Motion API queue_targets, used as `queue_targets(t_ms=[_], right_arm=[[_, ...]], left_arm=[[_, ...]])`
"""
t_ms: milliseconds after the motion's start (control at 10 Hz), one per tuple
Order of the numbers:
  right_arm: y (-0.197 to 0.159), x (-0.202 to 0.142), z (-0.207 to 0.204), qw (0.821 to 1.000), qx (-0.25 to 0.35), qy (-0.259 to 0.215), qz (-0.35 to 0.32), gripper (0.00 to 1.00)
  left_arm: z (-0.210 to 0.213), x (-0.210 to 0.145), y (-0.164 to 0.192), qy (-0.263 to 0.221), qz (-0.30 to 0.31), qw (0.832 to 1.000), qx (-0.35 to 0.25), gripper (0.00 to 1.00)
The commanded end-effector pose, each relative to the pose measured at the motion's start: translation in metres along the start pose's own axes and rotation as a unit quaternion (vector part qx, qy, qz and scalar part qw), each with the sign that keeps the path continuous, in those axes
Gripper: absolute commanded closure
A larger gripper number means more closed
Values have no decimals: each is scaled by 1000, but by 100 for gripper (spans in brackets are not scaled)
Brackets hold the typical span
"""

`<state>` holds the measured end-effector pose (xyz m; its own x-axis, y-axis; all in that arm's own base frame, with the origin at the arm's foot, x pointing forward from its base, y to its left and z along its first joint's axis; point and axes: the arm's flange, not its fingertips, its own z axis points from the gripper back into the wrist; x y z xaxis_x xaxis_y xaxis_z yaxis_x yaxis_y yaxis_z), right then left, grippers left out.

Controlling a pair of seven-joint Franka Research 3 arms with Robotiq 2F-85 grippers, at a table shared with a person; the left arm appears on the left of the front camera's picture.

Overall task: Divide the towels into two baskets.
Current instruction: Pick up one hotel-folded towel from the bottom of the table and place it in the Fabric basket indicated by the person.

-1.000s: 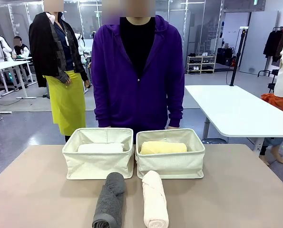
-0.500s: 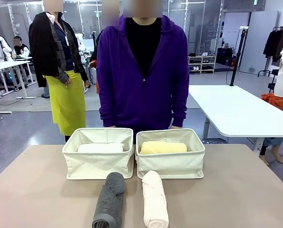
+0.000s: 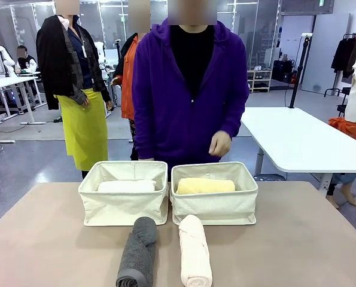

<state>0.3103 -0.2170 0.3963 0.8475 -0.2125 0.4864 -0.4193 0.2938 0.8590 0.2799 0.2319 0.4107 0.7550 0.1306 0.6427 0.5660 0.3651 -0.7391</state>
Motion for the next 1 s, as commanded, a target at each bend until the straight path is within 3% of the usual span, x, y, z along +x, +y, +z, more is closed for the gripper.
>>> queue_targets(t_ms=[0, 900], right_arm=[[6, -2, -1, 1000, 1, 5, -8, 0], [0, 0, -2, 1000, 0, 2, 0, 0]], left_arm=[[3, -3, -4, 1, -5, 1000, -4, 0], [3, -3, -4, 1, -5, 1000, -4, 0]])
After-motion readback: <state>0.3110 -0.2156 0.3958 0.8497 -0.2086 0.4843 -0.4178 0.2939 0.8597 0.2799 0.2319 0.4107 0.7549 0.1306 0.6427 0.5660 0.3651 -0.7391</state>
